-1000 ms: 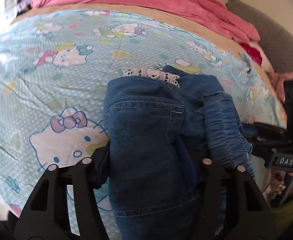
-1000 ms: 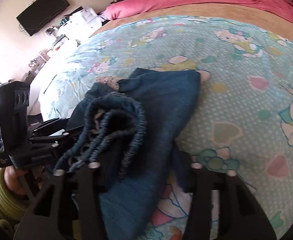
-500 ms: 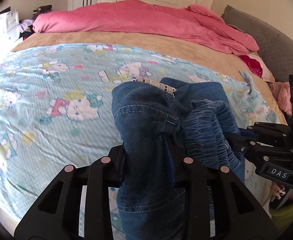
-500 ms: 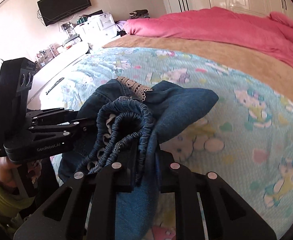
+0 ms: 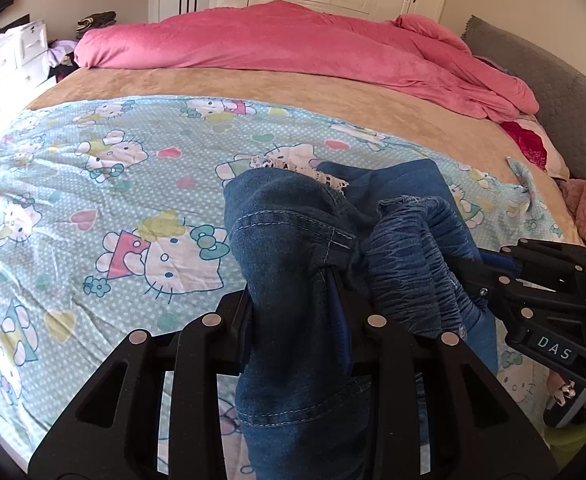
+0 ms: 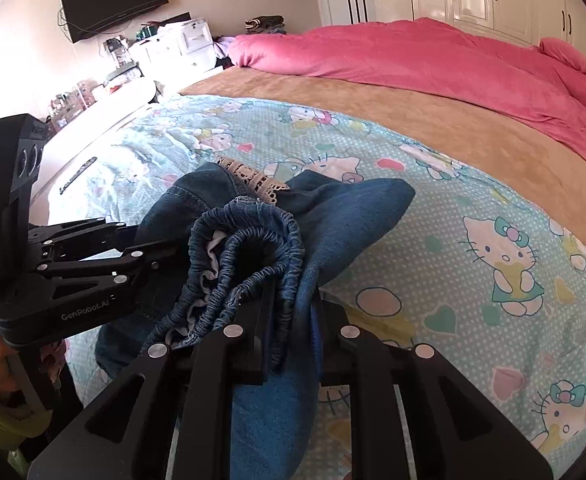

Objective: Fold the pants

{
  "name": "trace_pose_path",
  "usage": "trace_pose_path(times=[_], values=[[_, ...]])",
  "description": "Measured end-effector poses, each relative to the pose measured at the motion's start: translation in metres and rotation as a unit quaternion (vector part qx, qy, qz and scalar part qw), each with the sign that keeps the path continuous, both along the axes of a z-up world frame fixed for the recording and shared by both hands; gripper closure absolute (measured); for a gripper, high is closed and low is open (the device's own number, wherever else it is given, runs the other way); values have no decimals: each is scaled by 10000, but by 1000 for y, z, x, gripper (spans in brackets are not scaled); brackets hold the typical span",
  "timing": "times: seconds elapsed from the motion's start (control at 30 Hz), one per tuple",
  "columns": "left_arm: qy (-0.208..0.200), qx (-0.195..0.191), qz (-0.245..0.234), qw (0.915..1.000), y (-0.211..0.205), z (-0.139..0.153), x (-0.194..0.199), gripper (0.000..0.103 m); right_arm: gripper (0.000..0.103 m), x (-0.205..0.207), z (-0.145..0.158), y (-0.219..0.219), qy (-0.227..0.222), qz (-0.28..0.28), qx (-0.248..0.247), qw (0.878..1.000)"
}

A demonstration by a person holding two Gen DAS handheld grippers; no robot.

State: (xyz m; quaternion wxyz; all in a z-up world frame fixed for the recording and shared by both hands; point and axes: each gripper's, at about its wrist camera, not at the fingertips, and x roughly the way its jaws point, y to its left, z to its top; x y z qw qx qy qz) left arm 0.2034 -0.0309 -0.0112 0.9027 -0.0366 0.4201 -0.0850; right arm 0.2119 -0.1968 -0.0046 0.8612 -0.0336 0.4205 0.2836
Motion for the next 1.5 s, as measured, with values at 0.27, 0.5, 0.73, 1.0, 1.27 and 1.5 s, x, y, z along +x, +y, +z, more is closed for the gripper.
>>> trace_pose_path(times=[0.27,0.5,0.73,1.0,1.27,1.5], values=[[143,124,133,9997,9,-22,3,65,81,6,-29,0,186,-364,-476,9980],[265,159,227,9993,13,-37,3,52,55,12,-42,-16,317,-706,-503,9957],[310,110,227,9992,17,-43,3,48,48,13,-50,-19,386,-804,-581,9943],[319,145,235,9991,18,-38,0,42,47,12,-44,-18,395,-868,-529,9940],[282,105,315,9991,25,-31,-8,33,27,5,-25,-23,230,-979,-331,9944],[237,128,390,9989,26,-23,-15,16,8,-6,-11,-22,99,-946,-236,9952]])
